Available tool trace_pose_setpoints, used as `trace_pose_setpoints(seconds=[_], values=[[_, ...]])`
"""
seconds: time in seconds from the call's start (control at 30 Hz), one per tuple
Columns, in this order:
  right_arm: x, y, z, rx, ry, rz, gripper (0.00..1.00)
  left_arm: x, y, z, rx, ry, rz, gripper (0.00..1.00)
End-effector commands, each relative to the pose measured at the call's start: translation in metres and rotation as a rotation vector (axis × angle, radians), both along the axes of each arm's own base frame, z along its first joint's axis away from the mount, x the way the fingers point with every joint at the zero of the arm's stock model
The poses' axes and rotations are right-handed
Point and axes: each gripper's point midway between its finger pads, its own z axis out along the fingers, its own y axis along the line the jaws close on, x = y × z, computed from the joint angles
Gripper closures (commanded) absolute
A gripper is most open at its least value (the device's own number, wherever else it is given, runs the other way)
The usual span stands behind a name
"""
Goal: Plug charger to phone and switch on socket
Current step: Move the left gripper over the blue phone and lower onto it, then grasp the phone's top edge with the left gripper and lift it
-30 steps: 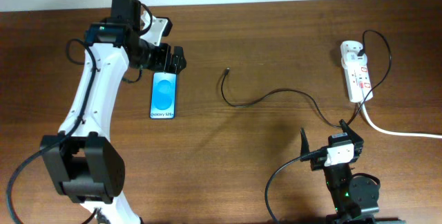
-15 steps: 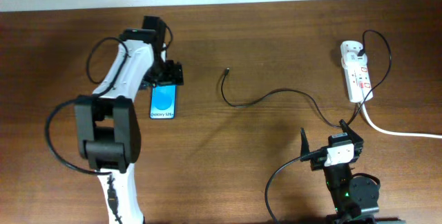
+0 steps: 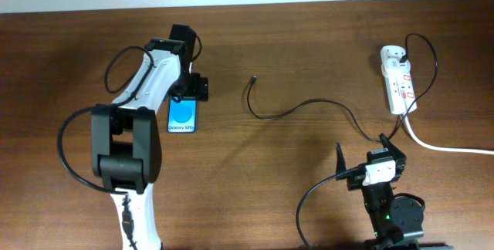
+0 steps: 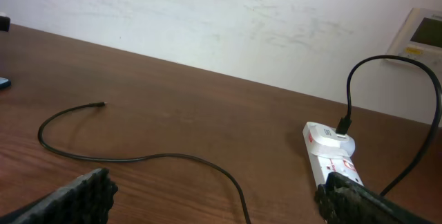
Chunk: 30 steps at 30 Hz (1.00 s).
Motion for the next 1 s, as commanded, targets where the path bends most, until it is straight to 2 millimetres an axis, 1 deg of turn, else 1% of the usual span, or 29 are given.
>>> trace_pose_setpoints(seconds=[0.0, 0.07, 0.2, 0.23, 0.3, 0.37, 0.43, 0.57, 0.7, 0.77, 0.87, 0.97], values=[[0.0, 0.001, -0.002, 0.007, 0.003, 0.005, 0.02, -0.01, 0.006, -0.03, 0.026, 0.077, -0.004, 0.01], [0.0, 0.001, -0.002, 0.007, 0.003, 0.005, 0.02, -0.01, 0.007, -0.038, 0.027, 0.088, 0.0, 0.01], [0.0, 0.001, -0.002, 0.007, 0.003, 0.005, 0.02, -0.007, 0.01, -0.04, 0.025, 0.078, 0.006, 0.01], [0.0, 0.001, -0.002, 0.007, 0.003, 0.005, 0.02, -0.011, 0.003, -0.046, -0.024, 0.09, 0.008, 0.01], [0.0, 0.001, -0.002, 0.007, 0.003, 0.005, 0.02, -0.015, -0.001, -0.052, -0.052, 0.099, 0.007, 0.01], [0.0, 0.001, -0.002, 0.007, 0.003, 0.005, 0.02, -0.023, -0.001, -0.06, -0.055, 0.118, 0.012, 0.01], [0.0, 0.001, -0.002, 0.007, 0.003, 0.005, 0.02, -0.028, 0.0, -0.064, -0.055, 0.133, 0.032, 0.0], [0.0, 0.001, -0.002, 0.007, 0.003, 0.005, 0.02, -0.028, 0.0, -0.064, -0.054, 0.129, 0.056, 0.01], [0.0, 0.001, -0.002, 0.007, 0.003, 0.005, 0.02, -0.03, 0.001, -0.064, -0.047, 0.147, -0.073, 0.01], [0.0, 0.001, -0.002, 0.007, 0.003, 0.005, 0.01, -0.027, 0.001, -0.064, -0.045, 0.141, -0.137, 0.02], [0.0, 0.001, -0.002, 0.007, 0.003, 0.005, 0.02, -0.023, 0.0, -0.064, -0.048, 0.129, -0.148, 0.02], [0.0, 0.001, -0.002, 0.007, 0.003, 0.005, 0.02, -0.027, 0.002, -0.064, -0.046, 0.146, -0.143, 0.04]])
